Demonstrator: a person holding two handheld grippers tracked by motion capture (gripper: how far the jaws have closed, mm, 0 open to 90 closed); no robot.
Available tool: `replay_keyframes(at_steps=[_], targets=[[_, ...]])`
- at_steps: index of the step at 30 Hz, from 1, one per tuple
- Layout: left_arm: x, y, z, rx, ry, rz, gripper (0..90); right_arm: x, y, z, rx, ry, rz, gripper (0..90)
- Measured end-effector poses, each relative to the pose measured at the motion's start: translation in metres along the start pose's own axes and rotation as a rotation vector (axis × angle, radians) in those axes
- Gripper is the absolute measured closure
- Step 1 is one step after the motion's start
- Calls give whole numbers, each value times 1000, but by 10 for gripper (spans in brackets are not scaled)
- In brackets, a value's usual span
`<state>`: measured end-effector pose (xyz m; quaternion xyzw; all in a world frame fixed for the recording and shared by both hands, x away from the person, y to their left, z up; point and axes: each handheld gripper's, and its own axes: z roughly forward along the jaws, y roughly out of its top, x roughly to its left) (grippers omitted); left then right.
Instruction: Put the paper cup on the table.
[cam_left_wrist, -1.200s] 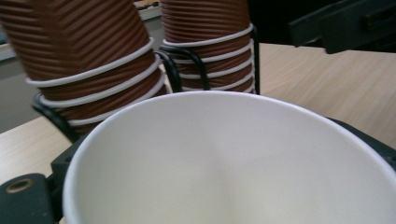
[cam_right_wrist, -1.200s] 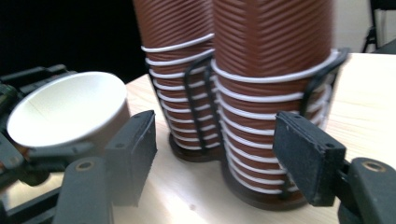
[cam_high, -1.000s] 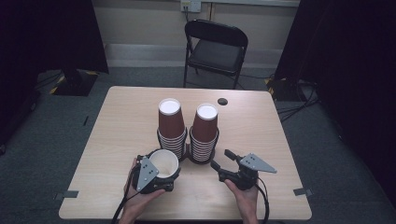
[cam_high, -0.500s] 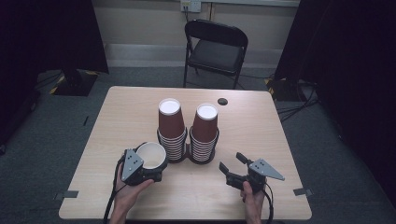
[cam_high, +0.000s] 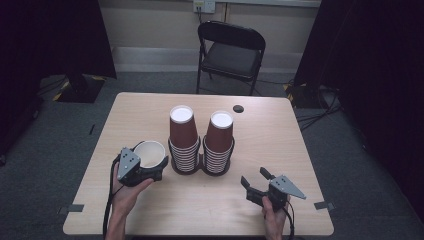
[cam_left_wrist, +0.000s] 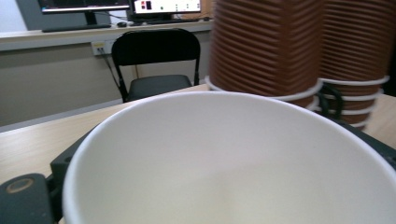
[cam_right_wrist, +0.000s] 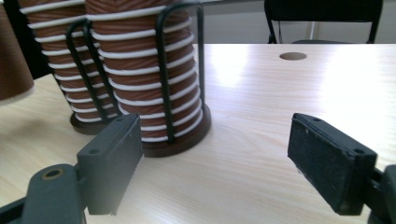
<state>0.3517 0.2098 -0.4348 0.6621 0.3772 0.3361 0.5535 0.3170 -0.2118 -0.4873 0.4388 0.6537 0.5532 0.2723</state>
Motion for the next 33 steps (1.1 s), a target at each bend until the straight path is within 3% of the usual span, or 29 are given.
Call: replay_keyframes(at_steps=[3, 5, 8, 13, 17, 23, 29, 33], targets=[[6, 0, 3, 0, 14, -19, 65, -1, -4, 0, -12, -14, -4, 173], [13, 0, 9, 41, 41, -34, 65, -2, -7, 0, -18, -23, -5, 172], [21, 1, 13, 47, 55, -46, 65, -1, -9, -2, -42, -29, -16, 172], [32, 3, 24, 31, 76, -60, 65, 1, -10, -3, -58, -32, -32, 169], [43, 0, 33, 22, 84, -97, 65, 3, -10, -5, -69, -25, -55, 148], [59, -5, 49, 31, 87, -124, 63, 3, -9, -2, -41, -17, -56, 146], [63, -19, 62, 44, 114, -127, 58, 1, -9, -3, -52, -14, -43, 147], [62, -27, 69, 66, 104, -122, 52, 1, -9, -2, -46, -11, -44, 147]])
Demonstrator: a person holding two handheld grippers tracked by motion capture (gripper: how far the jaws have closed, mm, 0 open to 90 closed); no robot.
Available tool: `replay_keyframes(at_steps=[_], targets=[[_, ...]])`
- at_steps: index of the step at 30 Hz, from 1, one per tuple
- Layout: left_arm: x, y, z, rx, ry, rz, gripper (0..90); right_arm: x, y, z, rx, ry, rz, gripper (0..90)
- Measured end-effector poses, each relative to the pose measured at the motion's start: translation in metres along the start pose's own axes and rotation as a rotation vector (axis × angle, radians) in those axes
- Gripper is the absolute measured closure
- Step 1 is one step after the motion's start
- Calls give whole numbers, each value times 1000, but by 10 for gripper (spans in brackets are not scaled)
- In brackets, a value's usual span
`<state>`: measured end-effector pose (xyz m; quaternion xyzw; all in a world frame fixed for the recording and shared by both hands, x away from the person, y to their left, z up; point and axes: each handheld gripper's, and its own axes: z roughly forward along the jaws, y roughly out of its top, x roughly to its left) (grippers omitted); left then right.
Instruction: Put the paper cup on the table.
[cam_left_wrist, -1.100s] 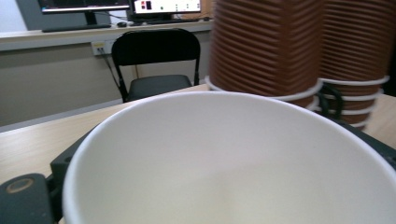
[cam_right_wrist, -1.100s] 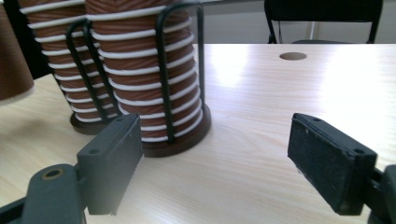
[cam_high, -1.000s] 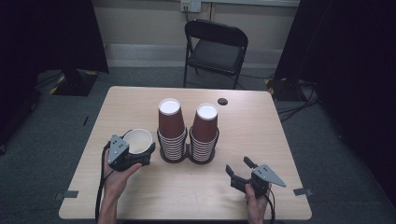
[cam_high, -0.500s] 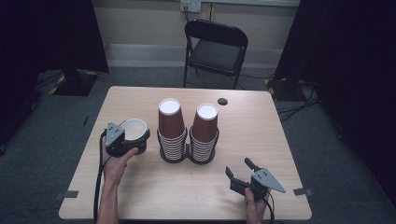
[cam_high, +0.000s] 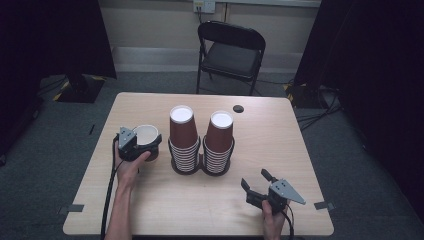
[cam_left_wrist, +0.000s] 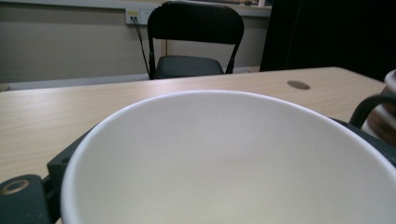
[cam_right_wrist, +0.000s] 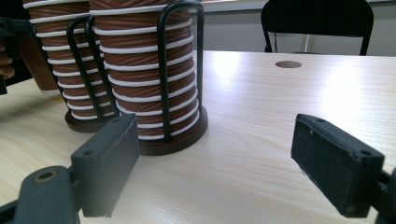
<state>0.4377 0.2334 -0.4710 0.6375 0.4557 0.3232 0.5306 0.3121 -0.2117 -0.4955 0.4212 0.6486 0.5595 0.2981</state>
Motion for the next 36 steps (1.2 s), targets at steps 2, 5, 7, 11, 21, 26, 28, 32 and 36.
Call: replay_keyframes(at_steps=[2, 5, 7, 11, 21, 26, 28, 32, 36], targets=[[0, -1, 1, 14, 6, 6, 51, 0, 0, 0, 3, 3, 0, 147], [-1, -4, 2, 52, 3, 18, 49, -1, 0, 0, 1, 2, 3, 147], [-2, -4, 1, 72, 8, 33, 60, -1, 0, 0, 3, 4, 4, 147], [-3, -7, 2, 119, 22, 45, 79, -1, 0, 0, 6, 5, 6, 147], [-5, -13, 2, 226, 54, 83, 120, -1, 0, 0, 4, 3, 13, 146], [-5, -23, 2, 249, 66, 87, 143, -1, 1, 1, 13, 0, 9, 146], [-5, -25, 2, 267, 75, 92, 154, -1, 1, 1, 17, 1, 4, 146], [-5, -24, 1, 271, 91, 103, 153, -1, 1, 1, 19, 2, 6, 145], [-4, -26, -2, 328, 99, 89, 155, -1, 1, 1, 14, 0, 4, 145]])
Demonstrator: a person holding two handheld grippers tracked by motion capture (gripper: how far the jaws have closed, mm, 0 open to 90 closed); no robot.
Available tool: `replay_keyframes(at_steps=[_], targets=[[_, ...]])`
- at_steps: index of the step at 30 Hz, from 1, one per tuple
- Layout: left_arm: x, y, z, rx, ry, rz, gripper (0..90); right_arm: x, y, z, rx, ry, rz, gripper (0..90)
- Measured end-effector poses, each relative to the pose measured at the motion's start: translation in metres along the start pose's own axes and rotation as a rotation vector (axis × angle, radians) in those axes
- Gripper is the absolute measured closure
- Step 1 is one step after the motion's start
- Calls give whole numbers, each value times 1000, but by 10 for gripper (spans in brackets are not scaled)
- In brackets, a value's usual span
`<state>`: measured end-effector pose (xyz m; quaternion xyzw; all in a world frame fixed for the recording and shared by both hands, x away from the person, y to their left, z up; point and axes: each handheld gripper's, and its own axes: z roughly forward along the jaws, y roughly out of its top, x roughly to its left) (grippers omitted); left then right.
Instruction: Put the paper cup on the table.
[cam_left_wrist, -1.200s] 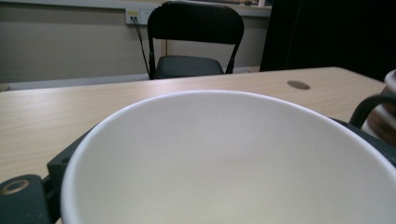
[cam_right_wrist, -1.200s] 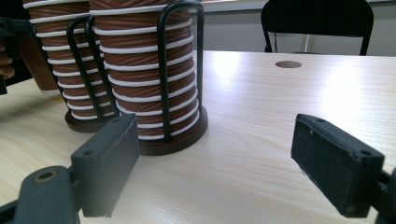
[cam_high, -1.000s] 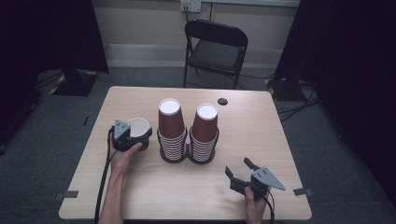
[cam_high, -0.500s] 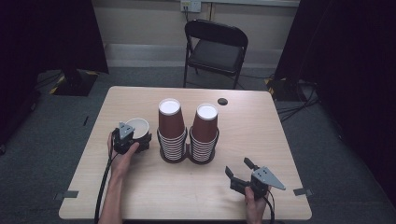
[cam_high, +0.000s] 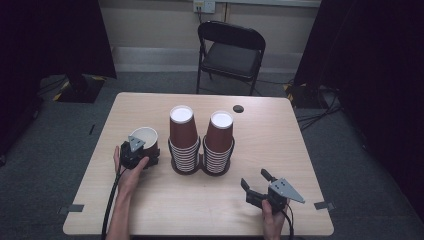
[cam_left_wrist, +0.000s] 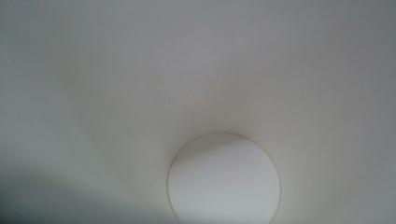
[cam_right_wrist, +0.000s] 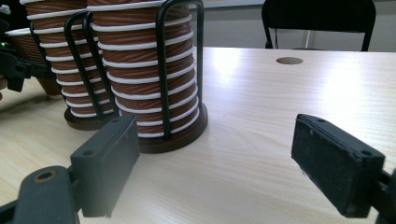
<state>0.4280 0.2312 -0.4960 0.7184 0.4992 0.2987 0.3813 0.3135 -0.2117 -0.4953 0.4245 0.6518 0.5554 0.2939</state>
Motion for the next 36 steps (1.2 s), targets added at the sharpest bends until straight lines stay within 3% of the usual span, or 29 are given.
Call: replay_keyframes(at_steps=[3, 6, 11, 14, 16, 19, 25, 31, 33, 36], targets=[[0, -3, -4, -14, -16, -24, 156, 0, 0, 0, -2, 2, 0, 145], [-1, -5, -6, -4, -7, -19, 157, 0, 0, 0, -2, 2, 0, 145], [0, -8, -16, -31, 13, -18, 156, 0, 0, 0, -3, 2, 0, 145], [1, -12, -21, -61, 3, -36, 156, 0, 0, 0, -4, 2, 2, 145], [1, -15, -25, -107, -18, -67, 155, 0, 0, 0, -5, 2, 1, 145], [2, -17, -30, -101, 0, -55, 155, 0, 0, -1, -6, 1, 1, 145], [-4, -27, -43, -137, -59, -51, 156, 0, 0, -1, -8, 0, 2, 146], [-6, -31, -57, -157, -51, -63, 156, 0, 0, -1, -12, 0, -2, 146], [-6, -33, -64, -175, -78, -78, 156, 0, -1, -2, -12, 3, -2, 146], [-9, -34, -73, -195, -83, -81, 156, 0, -1, -1, -12, 3, -2, 146]])
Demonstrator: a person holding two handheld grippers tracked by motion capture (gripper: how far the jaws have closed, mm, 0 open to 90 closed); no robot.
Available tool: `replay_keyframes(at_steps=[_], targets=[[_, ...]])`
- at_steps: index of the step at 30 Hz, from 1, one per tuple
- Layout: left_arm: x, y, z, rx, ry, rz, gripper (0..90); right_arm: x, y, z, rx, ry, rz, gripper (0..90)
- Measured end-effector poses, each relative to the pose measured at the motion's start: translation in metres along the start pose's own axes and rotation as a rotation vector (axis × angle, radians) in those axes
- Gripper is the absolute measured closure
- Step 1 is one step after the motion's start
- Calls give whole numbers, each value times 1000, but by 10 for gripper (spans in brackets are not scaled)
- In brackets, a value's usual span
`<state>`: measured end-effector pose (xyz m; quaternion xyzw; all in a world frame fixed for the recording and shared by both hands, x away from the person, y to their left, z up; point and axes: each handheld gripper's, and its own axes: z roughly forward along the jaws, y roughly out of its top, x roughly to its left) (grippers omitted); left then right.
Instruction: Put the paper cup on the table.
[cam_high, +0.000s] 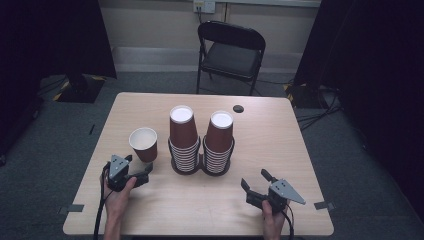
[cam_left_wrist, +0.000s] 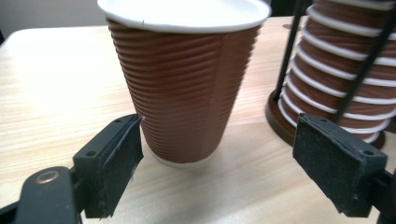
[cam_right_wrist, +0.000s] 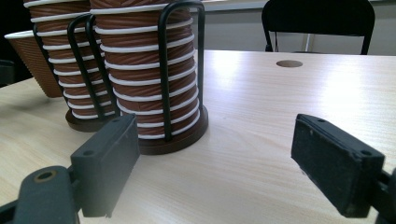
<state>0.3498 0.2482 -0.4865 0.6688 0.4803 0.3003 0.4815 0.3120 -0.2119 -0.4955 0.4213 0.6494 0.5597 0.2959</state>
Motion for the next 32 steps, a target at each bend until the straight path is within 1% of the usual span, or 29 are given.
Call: replay_keyframes(at_steps=[1, 2, 3, 7, 9, 10, 11, 12, 14, 16, 17, 19, 20, 21, 22, 23, 24, 25, 26, 27, 29, 31, 32], targets=[[-4, 0, -6, -16, -3, 9, 158, 0, 0, 0, 1, 1, 1, 146], [-6, 0, -10, -24, -14, 3, 163, 0, 0, 0, 0, 0, -1, 146], [-9, -1, -12, -35, -37, -5, 164, 0, 0, 0, -2, 0, -1, 146], [-23, -4, -19, -55, -56, 7, 158, 0, 0, 0, 0, 0, 1, 146], [-31, -8, -21, -64, -80, -4, 156, 0, 0, 0, -1, 1, -1, 146], [-35, -10, -22, -70, -85, -5, 156, 0, 0, 0, -2, 0, -1, 146], [-42, -13, -23, -88, -92, -25, 156, 0, 0, 0, -2, 0, -1, 146], [-47, -15, -24, -91, -98, -18, 156, 0, 0, 0, -1, 0, -1, 146], [-58, -18, -25, -86, -92, -3, 156, 0, 0, 0, 0, 0, 0, 147], [-68, -20, -27, -97, -122, -19, 157, 1, 0, 0, 0, 3, -3, 147], [-72, -20, -28, -96, -125, -7, 157, 1, 0, 0, 1, 2, -2, 146], [-79, -22, -29, -91, -115, 15, 157, 1, 0, 0, -1, -1, -1, 147], [-80, -23, -29, -84, -120, 20, 156, 1, 0, 0, -1, -1, -2, 147], [-82, -24, -29, -87, -135, 12, 156, 1, 0, 0, -2, 0, -4, 147], [-82, -24, -29, -87, -135, 12, 155, 1, 0, 0, -1, 1, -6, 147], [-83, -26, -28, -84, -132, 24, 156, 1, 0, 0, 1, -3, -10, 147], [-85, -27, -29, -101, -119, 26, 156, 1, 0, 0, 4, -3, -10, 148], [-85, -27, -29, -114, -120, 23, 155, 2, 0, 0, 4, -4, -13, 147], [-85, -27, -28, -116, -135, 4, 155, 2, 0, 0, 7, -5, -13, 148], [-85, -27, -28, -111, -134, 13, 155, 2, 0, 0, 9, -4, -16, 148], [-87, -26, -27, -108, -107, 35, 155, 2, 0, 1, 18, -6, -16, 149], [-88, -26, -27, -123, -87, 63, 155, 2, 1, 3, 34, -12, -18, 160], [-88, -26, -27, -123, -87, 63, 156, 2, 1, 3, 34, -12, -18, 160]])
